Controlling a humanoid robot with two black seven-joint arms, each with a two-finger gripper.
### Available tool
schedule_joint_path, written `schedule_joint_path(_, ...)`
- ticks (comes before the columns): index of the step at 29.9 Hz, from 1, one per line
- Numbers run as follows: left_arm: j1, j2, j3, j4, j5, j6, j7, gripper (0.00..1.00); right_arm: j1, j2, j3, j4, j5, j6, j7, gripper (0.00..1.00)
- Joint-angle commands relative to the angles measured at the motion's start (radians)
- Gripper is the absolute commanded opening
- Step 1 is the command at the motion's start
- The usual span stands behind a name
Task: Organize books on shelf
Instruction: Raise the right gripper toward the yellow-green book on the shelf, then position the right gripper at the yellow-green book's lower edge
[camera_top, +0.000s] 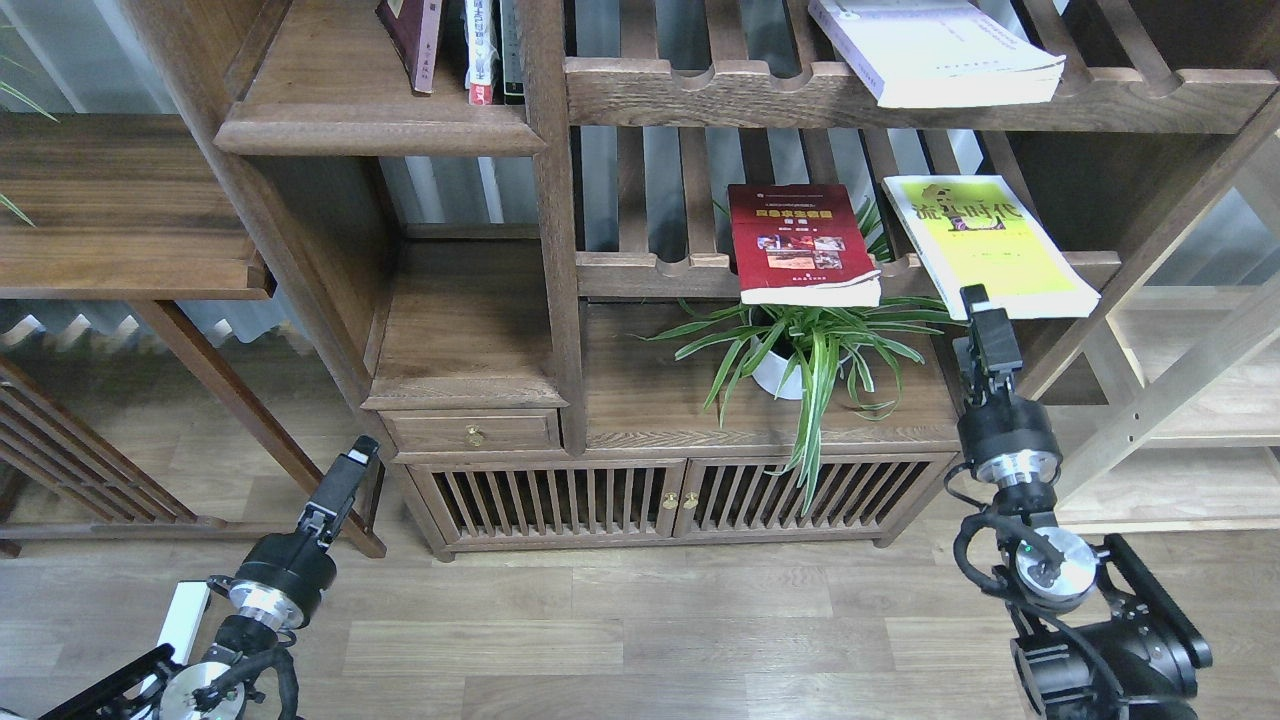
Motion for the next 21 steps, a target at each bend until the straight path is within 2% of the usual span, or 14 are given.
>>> schedule_joint_path(1, 0.005, 0.009, 0.001, -0.002, 0.0, 0.0, 0.0, 0.99, 0.001, 0.002, 0.003, -0.007, 0.0, -0.001, 0.0, 1.0)
schedule_joint_path(21, 0.049, 0.049, -0.002, -0.03, 0.0, 0.0, -0.003, 0.99, 0.062, 0.007, 0.003, -0.11, 0.0, -0.035, 0.003, 1.0)
